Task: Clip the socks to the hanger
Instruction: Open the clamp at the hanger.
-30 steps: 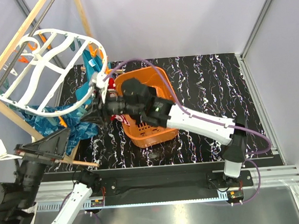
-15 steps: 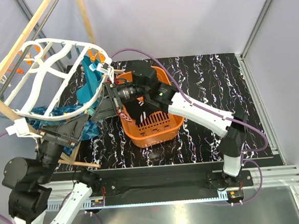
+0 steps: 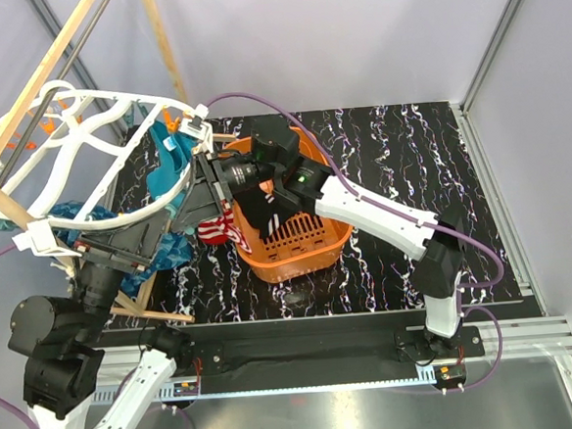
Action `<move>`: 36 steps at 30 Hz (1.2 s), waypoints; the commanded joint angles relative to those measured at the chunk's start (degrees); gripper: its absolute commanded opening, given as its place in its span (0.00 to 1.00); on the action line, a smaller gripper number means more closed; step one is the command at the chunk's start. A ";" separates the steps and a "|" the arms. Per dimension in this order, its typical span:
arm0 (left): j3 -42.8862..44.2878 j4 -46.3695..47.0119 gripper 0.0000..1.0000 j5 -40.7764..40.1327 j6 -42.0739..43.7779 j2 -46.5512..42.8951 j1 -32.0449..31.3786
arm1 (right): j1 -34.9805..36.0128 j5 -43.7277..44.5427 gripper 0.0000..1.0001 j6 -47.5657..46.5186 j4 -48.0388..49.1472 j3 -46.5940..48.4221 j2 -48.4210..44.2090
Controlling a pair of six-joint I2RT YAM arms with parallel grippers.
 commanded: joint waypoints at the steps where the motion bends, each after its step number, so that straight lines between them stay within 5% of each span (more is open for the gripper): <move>1: -1.08 5.43 0.65 3.60 0.05 0.52 -0.24 | 1.06 -6.62 0.26 4.64 2.90 2.53 0.87; 22: -2.49 10.08 0.59 4.48 -4.70 4.47 -0.24 | 1.06 -6.71 0.24 6.58 5.81 1.56 0.87; 28: -2.40 10.18 0.38 4.83 -4.70 4.21 -0.24 | 1.06 -6.27 0.24 5.88 4.93 1.30 0.78; 30: -2.40 9.82 0.14 4.22 -4.35 3.86 -0.24 | 0.97 -6.09 0.25 5.43 4.32 1.30 0.69; 32: -1.79 8.16 0.00 2.91 -4.17 3.94 -0.24 | 1.06 -5.57 0.35 4.38 3.53 0.95 0.26; 36: -0.74 5.70 0.00 2.02 -4.08 4.12 -0.24 | 1.06 -2.24 0.61 -1.67 -4.34 0.07 -1.41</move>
